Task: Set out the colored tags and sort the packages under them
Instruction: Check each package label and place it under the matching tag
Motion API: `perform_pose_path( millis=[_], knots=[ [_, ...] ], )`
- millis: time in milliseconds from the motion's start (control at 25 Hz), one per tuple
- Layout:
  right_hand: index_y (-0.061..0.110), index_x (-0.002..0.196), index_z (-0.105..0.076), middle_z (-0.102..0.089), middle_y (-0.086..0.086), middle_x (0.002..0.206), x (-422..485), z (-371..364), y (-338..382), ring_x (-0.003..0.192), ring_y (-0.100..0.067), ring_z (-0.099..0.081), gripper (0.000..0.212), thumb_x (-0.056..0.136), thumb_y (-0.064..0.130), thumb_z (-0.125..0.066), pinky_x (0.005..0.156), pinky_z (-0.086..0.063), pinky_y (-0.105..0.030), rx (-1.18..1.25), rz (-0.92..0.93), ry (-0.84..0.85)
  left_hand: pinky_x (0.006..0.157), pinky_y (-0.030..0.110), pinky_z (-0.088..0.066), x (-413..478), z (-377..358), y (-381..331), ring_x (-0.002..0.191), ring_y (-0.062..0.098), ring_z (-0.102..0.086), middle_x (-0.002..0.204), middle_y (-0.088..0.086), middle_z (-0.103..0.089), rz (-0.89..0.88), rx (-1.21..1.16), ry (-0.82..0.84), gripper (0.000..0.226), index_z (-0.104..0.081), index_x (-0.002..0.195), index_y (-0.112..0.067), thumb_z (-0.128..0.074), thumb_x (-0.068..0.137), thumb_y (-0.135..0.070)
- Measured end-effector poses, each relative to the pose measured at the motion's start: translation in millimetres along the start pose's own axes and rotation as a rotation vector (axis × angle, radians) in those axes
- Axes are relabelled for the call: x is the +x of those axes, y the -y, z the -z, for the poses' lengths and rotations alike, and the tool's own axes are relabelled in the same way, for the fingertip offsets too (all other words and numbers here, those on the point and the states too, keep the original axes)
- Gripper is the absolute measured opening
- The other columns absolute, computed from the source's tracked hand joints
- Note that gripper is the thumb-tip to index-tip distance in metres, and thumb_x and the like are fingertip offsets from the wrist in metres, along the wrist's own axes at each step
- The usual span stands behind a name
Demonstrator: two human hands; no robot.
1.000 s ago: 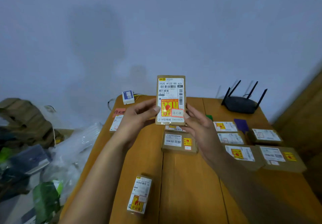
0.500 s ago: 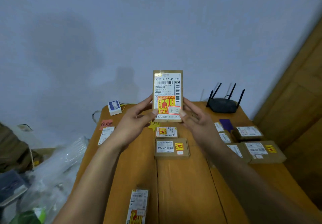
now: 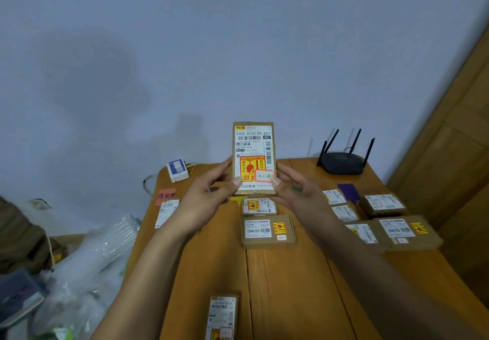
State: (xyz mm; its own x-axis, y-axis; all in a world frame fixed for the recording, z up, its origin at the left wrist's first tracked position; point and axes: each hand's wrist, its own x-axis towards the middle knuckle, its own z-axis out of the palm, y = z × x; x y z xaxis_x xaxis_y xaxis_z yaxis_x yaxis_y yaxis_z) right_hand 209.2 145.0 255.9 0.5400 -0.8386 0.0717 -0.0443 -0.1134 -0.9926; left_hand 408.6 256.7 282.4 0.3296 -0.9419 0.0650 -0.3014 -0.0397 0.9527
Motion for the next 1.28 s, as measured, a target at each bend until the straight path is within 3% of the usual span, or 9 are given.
perform_pose_path(
  millis=[160,400,480,600,800,920,1040,1120,1280],
  knots=[
    [0.037,0.146,-0.058,-0.075,0.008,0.129,-0.2,-9.7,-11.7,0.115,-0.012,-0.074,0.05,0.098,0.031,-0.071,0.097,-0.063,-0.042,-0.031,-0.058,0.008,0.103,0.038,-0.056,-6.4,4.8,21.2,0.127,0.007,-0.06,0.133,-0.018,-0.068,0.049,0.025,0.051,0.073,-0.04,0.157,-0.046,-0.075,0.092,-0.04],
    [0.05,0.154,-0.039,-0.071,0.012,0.132,12.5,-32.2,-11.2,0.116,-0.016,-0.074,0.085,0.083,0.039,-0.084,0.095,-0.063,-0.043,0.01,-0.13,0.032,0.104,0.048,-0.056,-6.4,39.9,45.0,0.125,0.025,-0.066,0.13,-0.02,-0.073,0.105,-0.048,0.08,0.063,-0.049,0.152,-0.043,-0.072,0.095,-0.033],
    [0.057,0.152,-0.038,-0.071,0.013,0.133,22.7,-40.6,-9.4,0.117,-0.015,-0.074,0.08,0.086,0.045,-0.081,0.095,-0.063,-0.046,0.033,-0.13,0.041,0.105,0.055,-0.055,-10.9,50.6,51.2,0.124,0.024,-0.067,0.132,-0.017,-0.073,0.118,-0.051,0.106,0.063,-0.051,0.151,-0.041,-0.073,0.093,-0.036],
    [0.059,0.148,-0.042,-0.067,0.008,0.141,33.1,-53.5,-19.5,0.119,-0.018,-0.073,0.072,0.09,0.038,-0.08,0.093,-0.064,-0.05,0.067,-0.181,0.1,0.102,0.046,-0.058,-20.2,52.5,60.4,0.124,0.012,-0.068,0.129,-0.013,-0.075,0.151,-0.052,0.072,0.065,-0.053,0.15,-0.037,-0.075,0.088,-0.04],
    [0.051,0.158,-0.032,-0.066,0.008,0.134,29.4,-84.5,-63.3,0.108,-0.009,-0.075,0.088,0.088,0.035,-0.083,0.084,-0.065,-0.035,0.058,-0.3,0.237,0.099,0.035,-0.059,-36.9,44.9,93.4,0.116,0.016,-0.071,0.118,-0.01,-0.077,0.312,-0.067,-0.054,0.053,-0.056,0.145,-0.034,-0.072,0.095,-0.031],
    [0.039,0.155,-0.04,-0.06,0.0,0.143,31.8,-112.4,-89.1,0.117,-0.014,-0.068,0.078,0.089,0.038,-0.082,0.099,-0.061,-0.044,0.043,-0.378,0.205,0.096,0.036,-0.061,-44.5,60.4,123.1,0.115,0.014,-0.071,0.126,-0.011,-0.074,0.424,-0.032,0.009,0.047,-0.054,0.148,-0.034,-0.062,0.104,-0.018],
    [0.033,0.153,-0.042,-0.058,0.001,0.14,48.3,-141.3,-111.0,0.116,-0.015,-0.066,0.072,0.092,0.035,-0.079,0.098,-0.061,-0.046,0.077,-0.446,0.14,0.102,0.047,-0.058,-42.4,99.3,157.0,0.119,0.02,-0.07,0.132,-0.006,-0.07,0.536,-0.04,0.067,0.051,-0.057,0.142,-0.043,-0.061,0.104,-0.01],
    [0.023,0.146,-0.053,-0.066,-0.001,0.13,64.3,-167.0,-130.9,0.113,-0.021,-0.072,0.058,0.093,0.027,-0.078,0.094,-0.063,-0.043,0.062,-0.503,0.144,0.101,0.046,-0.059,-33.4,133.9,186.0,0.119,0.022,-0.071,0.135,-0.001,-0.069,0.585,-0.072,0.089,0.05,-0.06,0.143,-0.038,-0.065,0.101,-0.01],
    [0.006,0.12,-0.06,-0.076,-0.016,0.118,70.9,-227.5,-183.2,0.105,-0.026,-0.077,0.032,0.093,0.009,-0.076,0.093,-0.064,-0.039,0.164,-0.763,0.061,0.08,0.032,-0.065,-7.1,181.4,251.8,0.105,0.022,-0.075,0.126,0.008,-0.069,0.69,-0.1,-0.187,0.029,-0.068,0.121,-0.023,-0.076,0.094,-0.016]
  ],
)
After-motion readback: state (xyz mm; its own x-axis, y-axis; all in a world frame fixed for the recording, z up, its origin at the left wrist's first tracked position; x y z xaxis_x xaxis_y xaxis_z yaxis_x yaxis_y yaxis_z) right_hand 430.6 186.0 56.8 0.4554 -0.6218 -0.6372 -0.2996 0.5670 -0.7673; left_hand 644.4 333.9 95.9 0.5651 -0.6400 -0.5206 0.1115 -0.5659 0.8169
